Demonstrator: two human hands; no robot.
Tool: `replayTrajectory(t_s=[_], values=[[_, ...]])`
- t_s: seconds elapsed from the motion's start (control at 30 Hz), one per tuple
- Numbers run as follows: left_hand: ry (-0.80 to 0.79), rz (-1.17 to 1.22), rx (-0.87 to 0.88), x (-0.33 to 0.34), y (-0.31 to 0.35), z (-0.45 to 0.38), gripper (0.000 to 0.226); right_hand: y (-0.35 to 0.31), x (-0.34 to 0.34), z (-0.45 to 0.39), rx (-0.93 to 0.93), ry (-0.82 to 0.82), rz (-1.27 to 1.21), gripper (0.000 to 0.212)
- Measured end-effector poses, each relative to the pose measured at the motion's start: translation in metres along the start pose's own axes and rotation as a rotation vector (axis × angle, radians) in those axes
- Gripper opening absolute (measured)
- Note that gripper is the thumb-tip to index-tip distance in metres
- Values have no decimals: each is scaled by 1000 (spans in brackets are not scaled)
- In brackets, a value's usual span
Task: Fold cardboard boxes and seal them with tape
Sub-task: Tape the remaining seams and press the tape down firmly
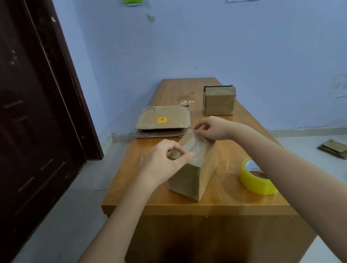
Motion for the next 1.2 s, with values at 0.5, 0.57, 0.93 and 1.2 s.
replayTrajectory(t_s=[0.5,0.57,0.93,1.2], values=[[-78,-493,10,-12,-4,-13,49,43,-5,51,187,-236,-19,39],[-46,-439,21,-13,-5,-27,39,44,-7,56,192,-246,11,38],[-143,-403,61,29,15,-67,44,32,19,74,280,-328,131,62],[-130,-181,30,28,11,-58,50,42,6,77,257,-197,103,79]])
Point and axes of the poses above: each hand's wrist, its own z-axis away from the middle knuckle, its own x-axis out of the palm, y = z × x, the point moved 10 cm from there along -z, towards the middle knuckle, and after that the axes turned 4 degrees about -z, right-handed, at the moved point
